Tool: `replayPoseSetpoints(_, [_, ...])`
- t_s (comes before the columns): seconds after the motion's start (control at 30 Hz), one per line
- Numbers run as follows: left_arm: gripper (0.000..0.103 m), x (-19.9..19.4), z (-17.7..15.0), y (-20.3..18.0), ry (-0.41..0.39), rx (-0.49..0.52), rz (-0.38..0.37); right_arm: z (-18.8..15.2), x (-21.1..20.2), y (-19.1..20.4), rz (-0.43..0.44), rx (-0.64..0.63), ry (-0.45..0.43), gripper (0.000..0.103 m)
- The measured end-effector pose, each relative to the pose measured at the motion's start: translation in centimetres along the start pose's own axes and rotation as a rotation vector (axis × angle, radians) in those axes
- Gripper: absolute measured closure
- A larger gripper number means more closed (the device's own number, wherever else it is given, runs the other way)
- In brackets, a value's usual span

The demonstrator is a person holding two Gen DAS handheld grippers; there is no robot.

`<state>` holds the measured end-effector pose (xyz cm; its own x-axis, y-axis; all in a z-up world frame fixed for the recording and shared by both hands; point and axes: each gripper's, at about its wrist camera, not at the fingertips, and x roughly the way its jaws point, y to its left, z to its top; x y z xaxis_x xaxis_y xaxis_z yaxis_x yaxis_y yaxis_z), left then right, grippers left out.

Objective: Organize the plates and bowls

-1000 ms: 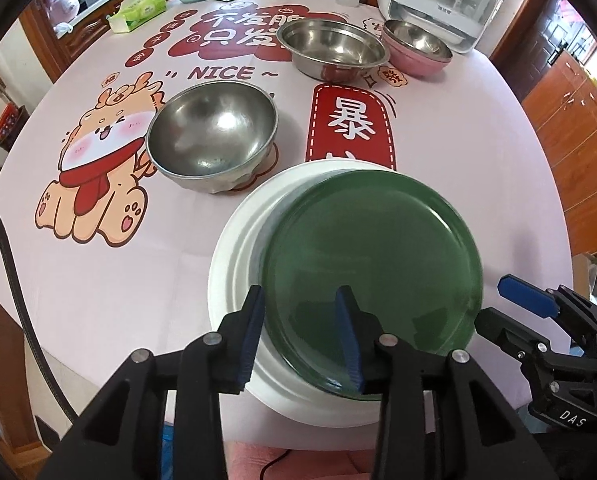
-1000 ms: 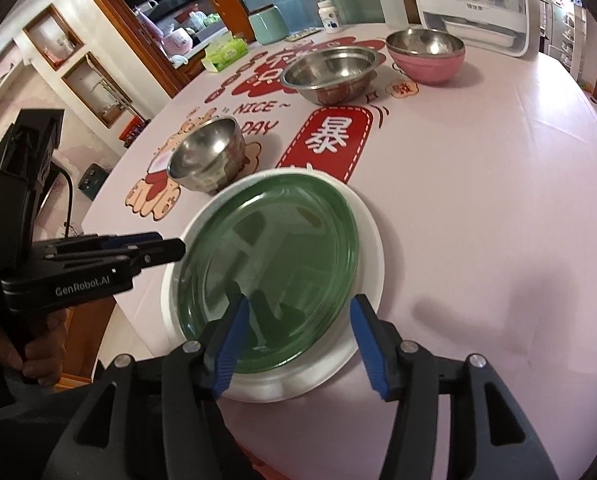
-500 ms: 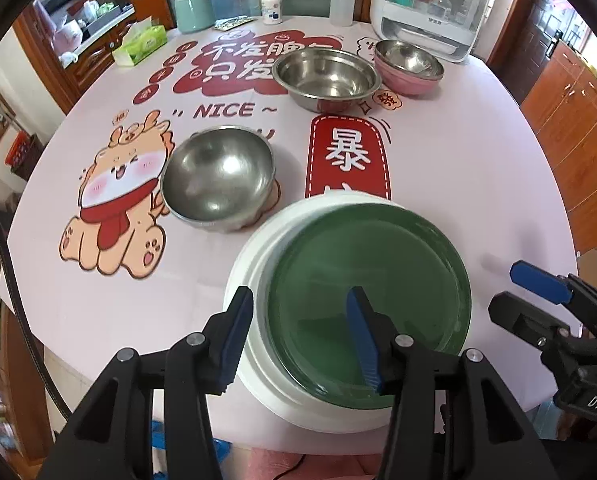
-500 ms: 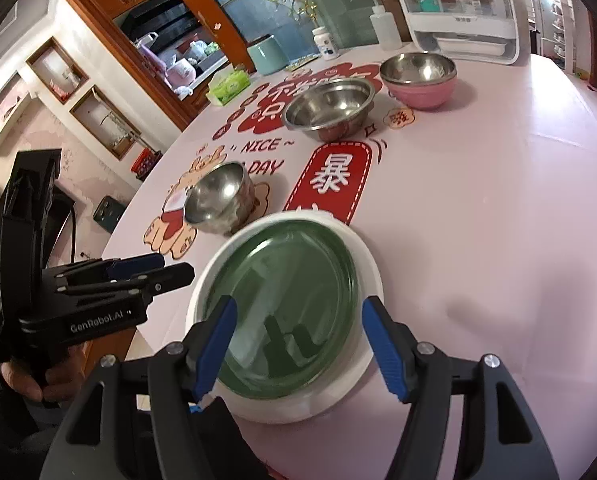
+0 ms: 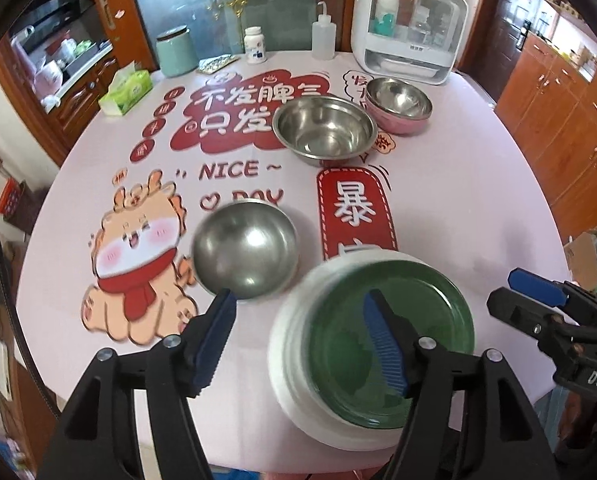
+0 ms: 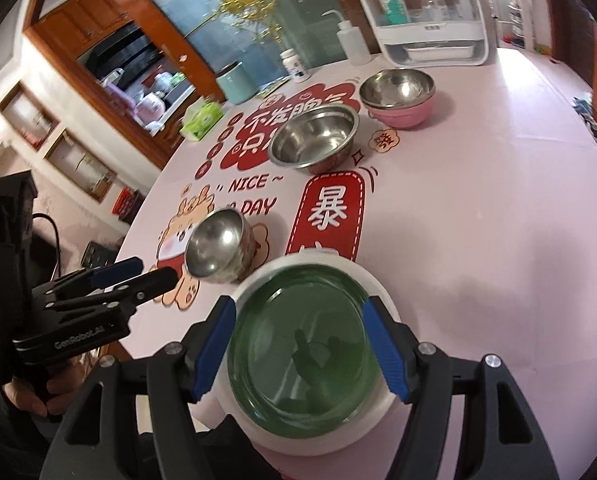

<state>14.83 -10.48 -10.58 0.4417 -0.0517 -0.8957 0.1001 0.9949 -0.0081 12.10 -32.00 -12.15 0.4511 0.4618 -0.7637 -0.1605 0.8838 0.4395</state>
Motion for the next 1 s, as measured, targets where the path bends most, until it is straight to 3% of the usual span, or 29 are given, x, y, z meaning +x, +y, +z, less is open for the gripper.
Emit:
replayPoseSetpoints(0.13, [0.03,-0.8,1.1,2.0,-0.014,0.032,-0.036,0.8,0.3,1.1,-0.028,0.064,-0.023,0.036])
replayPoseSetpoints(0.63, [0.03,-1.3,6.6,9.6,-0.035,0.142,-0.12,3.7,2.9,6.8,-0.188,0.19,-0.103,0.036])
replayPoseSetpoints(1.0, [0.03,0.9,10.9,12.8,0.056,0.129,-0.153,7.2,4.5,9.1,-0.277,0.224,-0.077,0.036])
